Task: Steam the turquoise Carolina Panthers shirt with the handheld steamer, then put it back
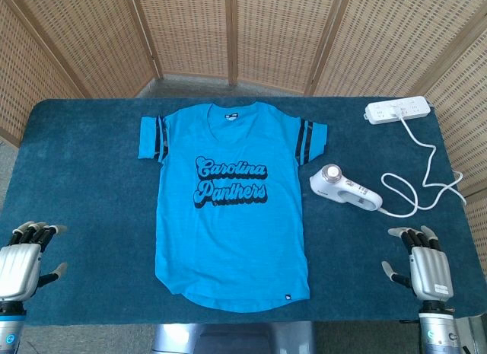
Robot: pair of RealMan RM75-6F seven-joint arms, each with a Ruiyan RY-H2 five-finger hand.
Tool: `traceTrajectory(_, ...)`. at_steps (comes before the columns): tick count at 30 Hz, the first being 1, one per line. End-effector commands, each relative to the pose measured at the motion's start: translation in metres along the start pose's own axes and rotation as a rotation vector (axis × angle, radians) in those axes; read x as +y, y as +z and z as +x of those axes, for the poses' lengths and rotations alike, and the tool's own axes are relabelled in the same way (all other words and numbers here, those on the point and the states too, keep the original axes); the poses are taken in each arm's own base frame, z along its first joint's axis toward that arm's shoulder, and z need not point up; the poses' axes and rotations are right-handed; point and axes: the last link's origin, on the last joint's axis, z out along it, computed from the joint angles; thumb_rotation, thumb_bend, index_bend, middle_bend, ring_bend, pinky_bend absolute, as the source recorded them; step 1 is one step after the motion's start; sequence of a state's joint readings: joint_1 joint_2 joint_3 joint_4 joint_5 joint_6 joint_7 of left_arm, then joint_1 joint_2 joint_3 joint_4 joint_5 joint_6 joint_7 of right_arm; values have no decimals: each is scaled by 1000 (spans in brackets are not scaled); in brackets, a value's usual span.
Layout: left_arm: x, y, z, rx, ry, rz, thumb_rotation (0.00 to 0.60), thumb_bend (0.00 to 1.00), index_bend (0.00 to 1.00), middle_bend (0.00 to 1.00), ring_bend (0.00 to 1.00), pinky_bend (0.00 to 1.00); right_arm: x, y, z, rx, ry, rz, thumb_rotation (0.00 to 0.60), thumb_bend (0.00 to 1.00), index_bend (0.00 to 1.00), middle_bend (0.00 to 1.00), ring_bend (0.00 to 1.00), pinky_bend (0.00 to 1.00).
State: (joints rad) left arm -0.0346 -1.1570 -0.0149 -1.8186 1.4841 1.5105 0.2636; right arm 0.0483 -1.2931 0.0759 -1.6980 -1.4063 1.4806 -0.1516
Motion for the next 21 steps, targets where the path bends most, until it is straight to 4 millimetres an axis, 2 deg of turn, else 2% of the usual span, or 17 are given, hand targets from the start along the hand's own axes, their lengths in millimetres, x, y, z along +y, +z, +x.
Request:
traceTrajectory(1,0,2,-2,-8,-2,-3,553,179,292,362,224,164,0,0,0,1,0,-4,600,291,292,298,256,95)
traceTrajectory(12,9,6,-6,-41,4,-69,550,180,292,361,224,174,-1,-5,1,12,8,2,600,290,292,298,256,93)
traceTrajectory(21,31,12,-20,-122,59,-196,552,188,291,362,224,174,-3,-8,2,15,6,8,600,290,292,298,256,93)
